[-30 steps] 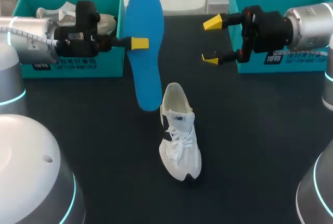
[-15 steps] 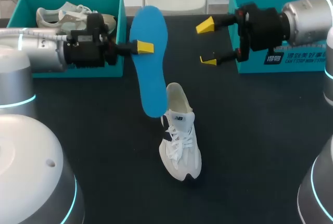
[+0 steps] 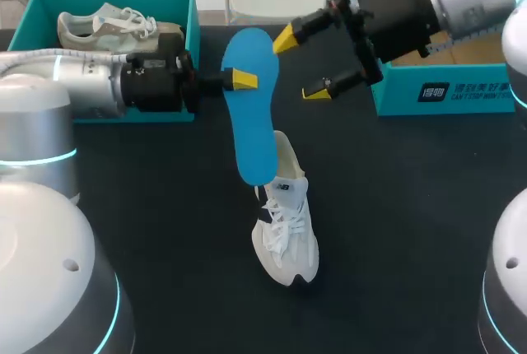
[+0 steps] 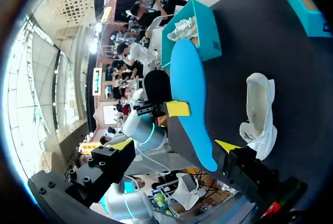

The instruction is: Take the shoe out of the shoebox, open the shoe tongue, remove and reinsert the insole, then place the shoe into the shoebox

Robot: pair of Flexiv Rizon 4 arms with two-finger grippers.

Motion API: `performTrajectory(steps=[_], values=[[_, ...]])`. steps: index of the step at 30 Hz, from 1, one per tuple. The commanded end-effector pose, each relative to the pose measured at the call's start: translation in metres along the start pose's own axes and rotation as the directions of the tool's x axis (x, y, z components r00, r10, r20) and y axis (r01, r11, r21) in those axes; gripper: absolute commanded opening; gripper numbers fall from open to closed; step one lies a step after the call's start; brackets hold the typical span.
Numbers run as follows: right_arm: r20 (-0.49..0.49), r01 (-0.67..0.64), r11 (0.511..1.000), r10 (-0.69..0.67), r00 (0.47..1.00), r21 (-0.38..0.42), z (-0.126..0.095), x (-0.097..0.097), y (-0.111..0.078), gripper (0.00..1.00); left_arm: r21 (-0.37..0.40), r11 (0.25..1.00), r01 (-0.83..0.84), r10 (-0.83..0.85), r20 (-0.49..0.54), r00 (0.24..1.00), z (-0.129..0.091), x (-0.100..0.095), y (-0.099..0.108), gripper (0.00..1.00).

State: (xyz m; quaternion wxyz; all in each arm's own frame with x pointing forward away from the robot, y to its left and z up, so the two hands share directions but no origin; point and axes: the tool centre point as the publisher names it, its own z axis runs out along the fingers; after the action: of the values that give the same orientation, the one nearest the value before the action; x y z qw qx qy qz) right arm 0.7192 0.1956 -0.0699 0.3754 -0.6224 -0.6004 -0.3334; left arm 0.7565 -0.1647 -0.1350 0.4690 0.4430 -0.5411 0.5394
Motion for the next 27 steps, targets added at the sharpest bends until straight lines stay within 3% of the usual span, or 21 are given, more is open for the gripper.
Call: performTrajectory(steps=[1,17,19,22,23,24,27], values=[[0.255,-0.092,0.995,0.099,0.962,-0.039,0.003,0.009,-0.007,1.0,-0.026,0.999,0.044,-0.045,-0.017,0.999,0.005,-0.011,-0.01,0.0],[0.255,-0.092,0.995,0.099,0.962,-0.039,0.003,0.009,-0.007,1.0,-0.046,0.995,0.089,-0.089,-0.004,0.996,0.006,-0.01,-0.007,0.0],[0.418,-0.05,0.998,0.062,0.906,-0.039,0.005,0.012,0.002,1.0,-0.046,0.995,0.089,-0.089,-0.004,0.996,0.006,-0.01,-0.007,0.0],[0.587,0.091,0.985,0.013,0.81,-0.148,0.006,0.017,0.008,1.0,-0.046,0.995,0.089,-0.089,-0.004,0.996,0.006,-0.01,-0.007,0.0],[0.659,0.132,0.975,0.018,0.752,-0.177,0.007,0.018,0.007,1.0,-0.046,0.995,0.089,-0.089,-0.004,0.996,0.006,-0.01,-0.007,0.0],[0.71,0.182,0.966,0.002,0.704,-0.183,0.012,0.021,0.006,1.0,-0.046,0.995,0.089,-0.089,-0.004,0.996,0.006,-0.01,-0.007,0.0],[0.768,0.213,0.958,0.012,0.641,-0.193,0.019,0.024,0.006,1.0,-0.046,0.995,0.089,-0.089,-0.004,0.996,0.006,-0.01,-0.007,0.0]])
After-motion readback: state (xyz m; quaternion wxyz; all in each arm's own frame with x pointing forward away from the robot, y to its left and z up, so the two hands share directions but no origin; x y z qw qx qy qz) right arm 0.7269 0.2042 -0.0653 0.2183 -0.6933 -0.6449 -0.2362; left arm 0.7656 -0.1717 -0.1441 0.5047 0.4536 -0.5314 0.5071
